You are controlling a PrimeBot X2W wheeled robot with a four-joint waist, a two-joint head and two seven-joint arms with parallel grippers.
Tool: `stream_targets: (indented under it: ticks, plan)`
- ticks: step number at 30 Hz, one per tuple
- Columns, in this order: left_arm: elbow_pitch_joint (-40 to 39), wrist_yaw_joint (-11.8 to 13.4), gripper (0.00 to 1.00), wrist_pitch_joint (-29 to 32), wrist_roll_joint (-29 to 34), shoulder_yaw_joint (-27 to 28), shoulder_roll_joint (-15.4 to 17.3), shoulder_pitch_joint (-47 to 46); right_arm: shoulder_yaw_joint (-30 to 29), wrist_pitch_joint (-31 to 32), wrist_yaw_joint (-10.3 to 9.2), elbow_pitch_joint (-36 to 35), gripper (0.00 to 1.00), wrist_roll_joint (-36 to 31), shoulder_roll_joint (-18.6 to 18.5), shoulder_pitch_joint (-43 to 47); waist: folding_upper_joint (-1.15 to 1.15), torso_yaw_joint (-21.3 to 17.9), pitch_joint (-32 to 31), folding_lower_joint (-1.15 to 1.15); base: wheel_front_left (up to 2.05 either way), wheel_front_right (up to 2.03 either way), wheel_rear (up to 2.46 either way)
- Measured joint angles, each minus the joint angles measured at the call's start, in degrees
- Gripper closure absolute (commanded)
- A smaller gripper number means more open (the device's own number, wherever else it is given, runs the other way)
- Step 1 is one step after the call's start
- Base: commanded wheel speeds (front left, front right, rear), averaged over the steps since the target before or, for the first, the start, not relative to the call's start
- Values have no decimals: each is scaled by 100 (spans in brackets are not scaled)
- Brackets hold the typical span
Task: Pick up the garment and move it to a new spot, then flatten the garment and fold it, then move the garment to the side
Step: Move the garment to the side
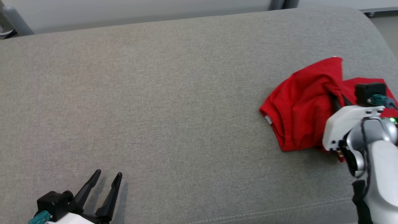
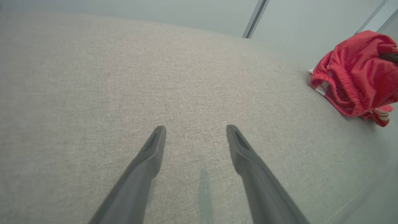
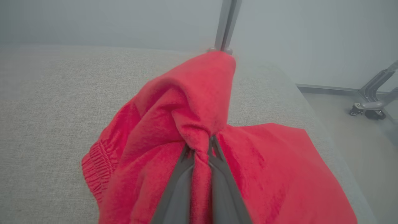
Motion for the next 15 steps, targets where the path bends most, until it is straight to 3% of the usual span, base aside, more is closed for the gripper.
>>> stream_targets:
  ticks: [8,15]
  plan:
    - [-170,0,0,0,-129,9,149,-4,-753,870,0,-1521,100,-531,69,565,0,230,196,0,0,0,0]
    - [-407,0,0,0,-122,30,213,-12,-1133,1287,0,-2260,100,-793,77,641,0,353,255,0,0,0,0]
